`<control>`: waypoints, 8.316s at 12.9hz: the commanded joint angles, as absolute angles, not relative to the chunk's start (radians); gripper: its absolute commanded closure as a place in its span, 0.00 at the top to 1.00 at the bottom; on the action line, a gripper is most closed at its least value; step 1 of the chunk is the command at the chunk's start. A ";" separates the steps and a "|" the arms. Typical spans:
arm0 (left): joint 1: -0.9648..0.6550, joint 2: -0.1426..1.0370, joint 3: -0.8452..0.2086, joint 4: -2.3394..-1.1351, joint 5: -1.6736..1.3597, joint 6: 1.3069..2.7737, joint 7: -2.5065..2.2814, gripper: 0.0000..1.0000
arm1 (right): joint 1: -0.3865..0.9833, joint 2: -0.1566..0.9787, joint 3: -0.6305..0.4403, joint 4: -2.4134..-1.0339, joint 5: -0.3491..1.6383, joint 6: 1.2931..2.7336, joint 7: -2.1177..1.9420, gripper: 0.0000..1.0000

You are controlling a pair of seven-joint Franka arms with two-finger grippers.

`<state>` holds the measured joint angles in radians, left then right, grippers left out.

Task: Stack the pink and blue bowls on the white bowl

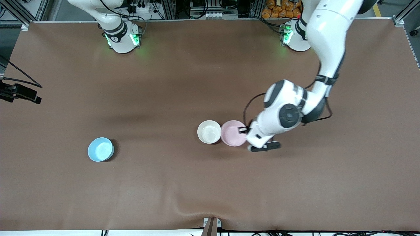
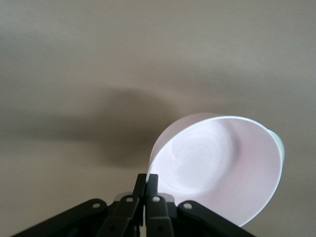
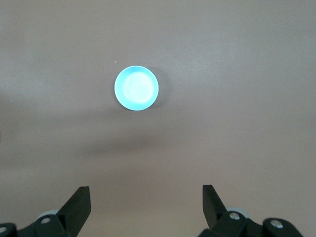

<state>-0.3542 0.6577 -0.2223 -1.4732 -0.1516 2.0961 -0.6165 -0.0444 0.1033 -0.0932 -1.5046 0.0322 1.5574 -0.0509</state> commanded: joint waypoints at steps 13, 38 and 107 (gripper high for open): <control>-0.494 0.792 -0.198 -1.345 -0.158 2.158 -0.707 0.00 | -0.032 0.340 -0.086 -1.493 0.028 1.549 -0.109 1.00; -0.459 0.712 -0.172 -1.345 -0.135 2.088 -0.695 1.00 | -0.043 0.709 -0.086 -1.629 0.140 2.160 -0.112 0.00; -0.054 -0.041 -0.034 -1.563 -0.015 1.582 -0.130 1.00 | 0.154 0.379 0.045 -1.563 0.198 1.803 0.207 1.00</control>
<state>-0.0517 -0.0370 -0.0272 -1.5597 -0.0342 1.5731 -0.1374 0.2069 0.4654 0.0297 -1.5303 0.2351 1.8887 0.2624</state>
